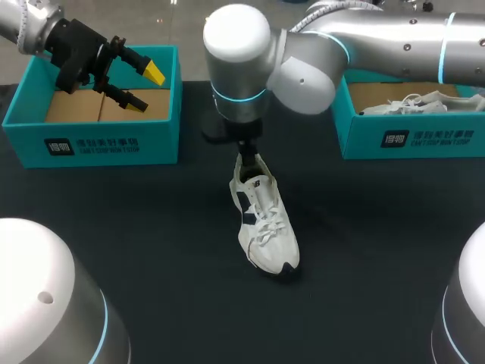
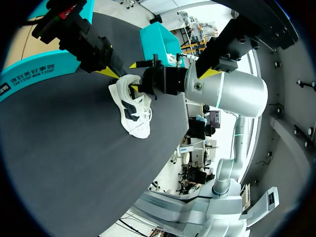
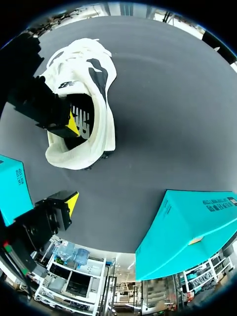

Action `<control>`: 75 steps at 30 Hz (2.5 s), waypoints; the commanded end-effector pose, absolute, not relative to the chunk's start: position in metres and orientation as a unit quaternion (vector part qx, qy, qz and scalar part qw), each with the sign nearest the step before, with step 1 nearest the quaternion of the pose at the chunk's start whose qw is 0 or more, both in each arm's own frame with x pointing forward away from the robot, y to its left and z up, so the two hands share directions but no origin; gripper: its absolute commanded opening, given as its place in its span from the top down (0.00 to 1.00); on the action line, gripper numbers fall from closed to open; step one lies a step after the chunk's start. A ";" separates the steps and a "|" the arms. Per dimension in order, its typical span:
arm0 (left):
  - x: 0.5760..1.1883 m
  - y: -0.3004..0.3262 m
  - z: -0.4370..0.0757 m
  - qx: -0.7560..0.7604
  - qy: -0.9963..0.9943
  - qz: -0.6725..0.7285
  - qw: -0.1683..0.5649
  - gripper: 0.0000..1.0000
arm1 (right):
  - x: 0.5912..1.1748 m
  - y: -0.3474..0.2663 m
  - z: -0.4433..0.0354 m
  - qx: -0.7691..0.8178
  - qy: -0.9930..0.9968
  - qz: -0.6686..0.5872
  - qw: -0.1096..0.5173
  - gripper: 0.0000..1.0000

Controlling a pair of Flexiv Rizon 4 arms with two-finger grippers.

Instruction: Take the shoe out of the shoebox, open the shoe tongue, remove and reinsert the insole, then place the shoe into the shoebox

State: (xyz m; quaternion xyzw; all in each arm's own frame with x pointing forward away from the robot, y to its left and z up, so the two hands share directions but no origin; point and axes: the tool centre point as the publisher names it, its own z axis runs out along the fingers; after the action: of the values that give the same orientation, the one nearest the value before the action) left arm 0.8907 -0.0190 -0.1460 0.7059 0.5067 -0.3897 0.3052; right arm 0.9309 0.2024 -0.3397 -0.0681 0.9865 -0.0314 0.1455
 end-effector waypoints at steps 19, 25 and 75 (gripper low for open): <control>0.891 -0.019 -0.146 0.707 0.507 -0.389 0.304 0.00 | 0.951 0.196 -0.387 -0.091 0.989 -0.041 0.107 0.52; 0.891 -0.019 -0.146 0.707 0.507 -0.389 0.304 0.00 | 0.948 0.191 -0.398 -0.078 0.992 -0.037 0.097 0.60; 0.891 -0.019 -0.146 0.707 0.507 -0.389 0.304 0.00 | 0.993 0.178 -0.136 -0.052 0.986 -0.075 0.141 1.00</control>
State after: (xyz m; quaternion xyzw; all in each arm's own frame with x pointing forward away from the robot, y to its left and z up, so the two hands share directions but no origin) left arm 0.8907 -0.0190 -0.1460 0.7059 0.5067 -0.3896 0.3052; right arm 0.9896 0.1735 -0.1395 -0.0523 0.9854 -0.0696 0.1460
